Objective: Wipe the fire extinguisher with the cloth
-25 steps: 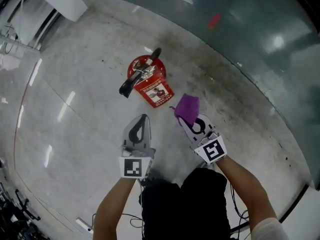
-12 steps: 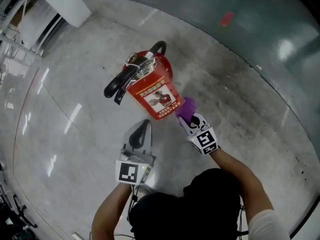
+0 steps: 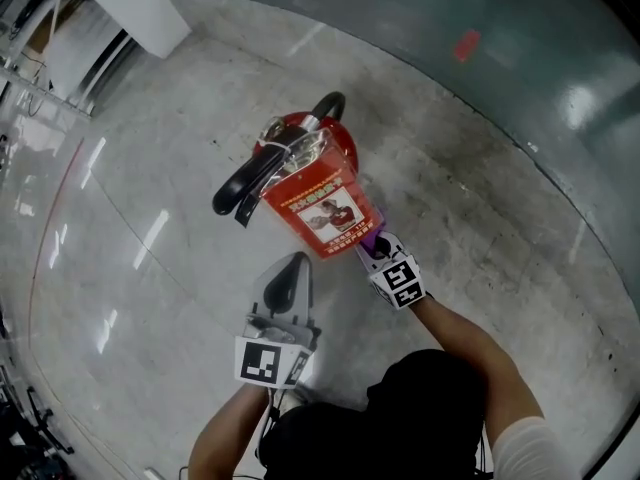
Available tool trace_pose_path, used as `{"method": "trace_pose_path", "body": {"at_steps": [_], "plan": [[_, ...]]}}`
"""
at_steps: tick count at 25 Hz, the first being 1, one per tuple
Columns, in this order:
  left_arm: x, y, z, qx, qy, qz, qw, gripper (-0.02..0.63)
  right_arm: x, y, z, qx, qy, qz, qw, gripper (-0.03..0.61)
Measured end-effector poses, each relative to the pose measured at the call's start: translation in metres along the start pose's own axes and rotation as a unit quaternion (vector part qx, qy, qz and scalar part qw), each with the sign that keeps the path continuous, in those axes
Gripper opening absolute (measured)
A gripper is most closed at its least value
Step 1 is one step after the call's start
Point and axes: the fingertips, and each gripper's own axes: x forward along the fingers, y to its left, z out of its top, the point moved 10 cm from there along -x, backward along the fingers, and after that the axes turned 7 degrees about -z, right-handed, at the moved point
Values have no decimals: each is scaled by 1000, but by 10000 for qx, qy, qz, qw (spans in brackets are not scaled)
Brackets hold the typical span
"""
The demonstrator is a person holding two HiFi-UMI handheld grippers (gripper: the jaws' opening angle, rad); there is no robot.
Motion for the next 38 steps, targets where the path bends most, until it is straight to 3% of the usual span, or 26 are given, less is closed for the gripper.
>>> {"method": "trace_pose_path", "body": {"at_steps": [14,38], "plan": [[-12,-3,1,7,-2,-38,10000,5,19,3,19,233,-110,194,9995,55],[-23,-7,41,80,-33,75,9999,5,-43,13,132,32,-690,944,9931,55]]}}
